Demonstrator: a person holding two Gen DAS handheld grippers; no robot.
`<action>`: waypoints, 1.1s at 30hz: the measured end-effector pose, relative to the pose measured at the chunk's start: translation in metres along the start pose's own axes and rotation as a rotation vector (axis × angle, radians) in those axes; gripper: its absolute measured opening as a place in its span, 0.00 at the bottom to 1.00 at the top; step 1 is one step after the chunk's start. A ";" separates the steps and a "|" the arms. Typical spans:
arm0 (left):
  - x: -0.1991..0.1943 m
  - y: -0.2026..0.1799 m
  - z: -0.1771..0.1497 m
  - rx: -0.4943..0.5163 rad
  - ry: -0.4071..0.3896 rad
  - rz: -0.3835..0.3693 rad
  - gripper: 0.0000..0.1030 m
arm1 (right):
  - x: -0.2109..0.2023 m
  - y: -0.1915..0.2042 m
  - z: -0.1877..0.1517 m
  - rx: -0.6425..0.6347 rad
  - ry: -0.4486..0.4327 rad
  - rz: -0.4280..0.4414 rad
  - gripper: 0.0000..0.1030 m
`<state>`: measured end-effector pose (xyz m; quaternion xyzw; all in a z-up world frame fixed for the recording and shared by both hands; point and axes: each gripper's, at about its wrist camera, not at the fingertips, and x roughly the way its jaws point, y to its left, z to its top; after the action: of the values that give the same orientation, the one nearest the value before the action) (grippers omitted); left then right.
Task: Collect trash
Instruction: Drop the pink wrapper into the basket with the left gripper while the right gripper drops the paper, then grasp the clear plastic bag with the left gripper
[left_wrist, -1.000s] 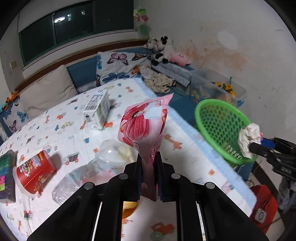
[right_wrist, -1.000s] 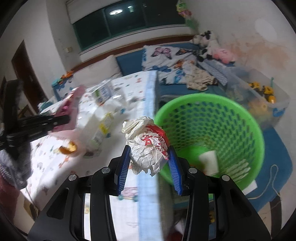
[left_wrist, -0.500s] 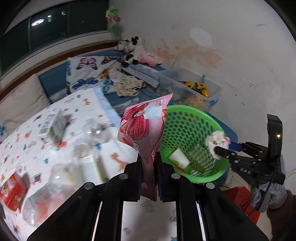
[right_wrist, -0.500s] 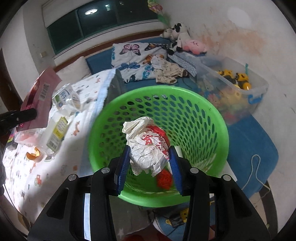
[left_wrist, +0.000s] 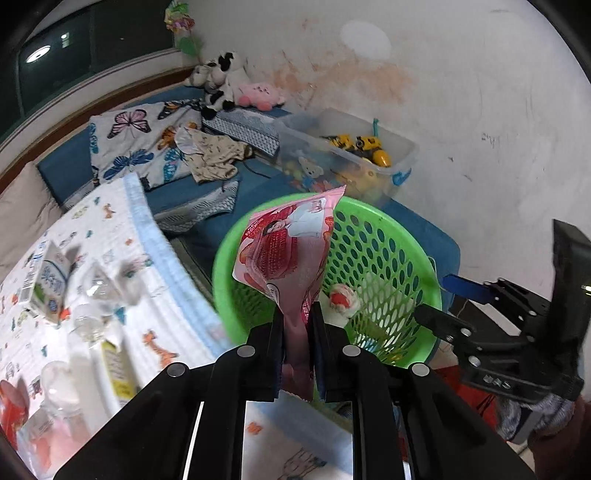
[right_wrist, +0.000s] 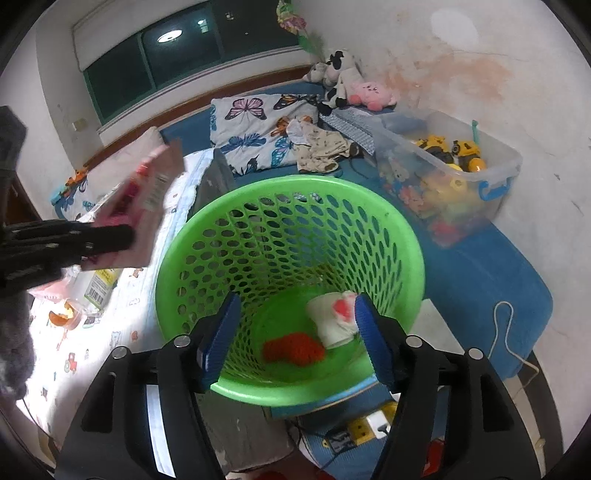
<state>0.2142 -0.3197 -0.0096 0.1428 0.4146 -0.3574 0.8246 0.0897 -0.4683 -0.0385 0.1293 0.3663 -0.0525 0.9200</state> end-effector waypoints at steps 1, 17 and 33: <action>0.004 -0.003 0.001 0.002 0.009 -0.001 0.14 | -0.002 -0.001 -0.001 0.001 -0.002 -0.002 0.64; 0.020 -0.012 -0.007 -0.012 0.027 -0.009 0.54 | -0.014 -0.014 -0.013 0.052 -0.006 0.004 0.64; -0.064 0.056 -0.063 -0.173 -0.075 0.179 0.54 | -0.023 0.035 -0.008 -0.017 -0.022 0.076 0.69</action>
<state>0.1914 -0.2164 -0.0015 0.0939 0.3985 -0.2504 0.8773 0.0740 -0.4326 -0.0215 0.1346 0.3516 -0.0158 0.9263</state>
